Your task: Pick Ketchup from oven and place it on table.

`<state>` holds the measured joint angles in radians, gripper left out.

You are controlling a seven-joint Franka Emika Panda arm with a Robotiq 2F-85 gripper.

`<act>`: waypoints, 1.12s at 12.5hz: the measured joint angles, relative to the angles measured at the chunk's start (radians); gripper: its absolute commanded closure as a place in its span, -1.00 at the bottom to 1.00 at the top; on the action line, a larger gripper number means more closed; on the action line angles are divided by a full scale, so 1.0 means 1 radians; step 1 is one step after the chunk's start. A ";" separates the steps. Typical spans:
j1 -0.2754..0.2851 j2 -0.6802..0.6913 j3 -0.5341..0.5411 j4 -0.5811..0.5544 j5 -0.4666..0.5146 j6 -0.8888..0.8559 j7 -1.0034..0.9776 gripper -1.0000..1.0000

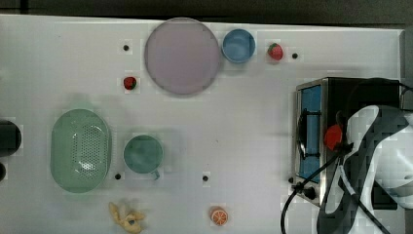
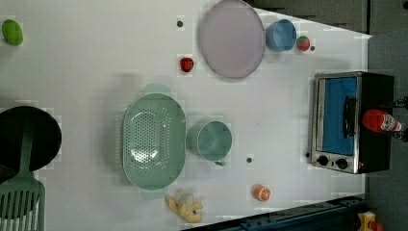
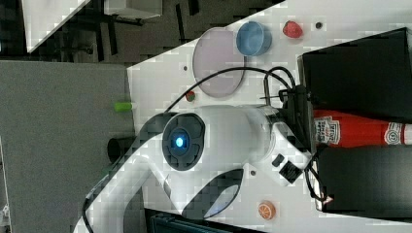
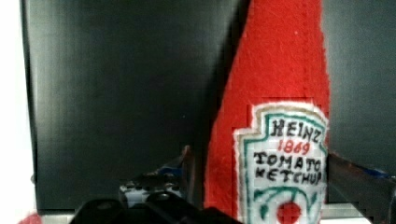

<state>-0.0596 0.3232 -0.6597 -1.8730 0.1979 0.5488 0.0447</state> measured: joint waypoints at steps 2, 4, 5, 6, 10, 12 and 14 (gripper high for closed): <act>-0.002 0.007 -0.002 -0.002 0.014 0.000 0.000 -0.21; -0.005 0.009 -0.042 -0.005 0.015 0.004 -0.001 -0.21; -0.008 0.006 -0.036 -0.004 0.013 0.002 -0.001 -0.21; -0.011 0.009 -0.031 0.023 -0.019 -0.039 0.000 -0.21; 0.068 -0.143 0.022 0.176 -0.073 -0.369 -0.003 -0.21; 0.098 -0.234 0.090 0.270 -0.106 -0.448 -0.004 -0.21; 0.109 -0.281 0.199 0.273 -0.083 -0.420 -0.004 -0.21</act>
<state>0.0490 0.0417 -0.4609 -1.5996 0.1147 0.1290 0.0402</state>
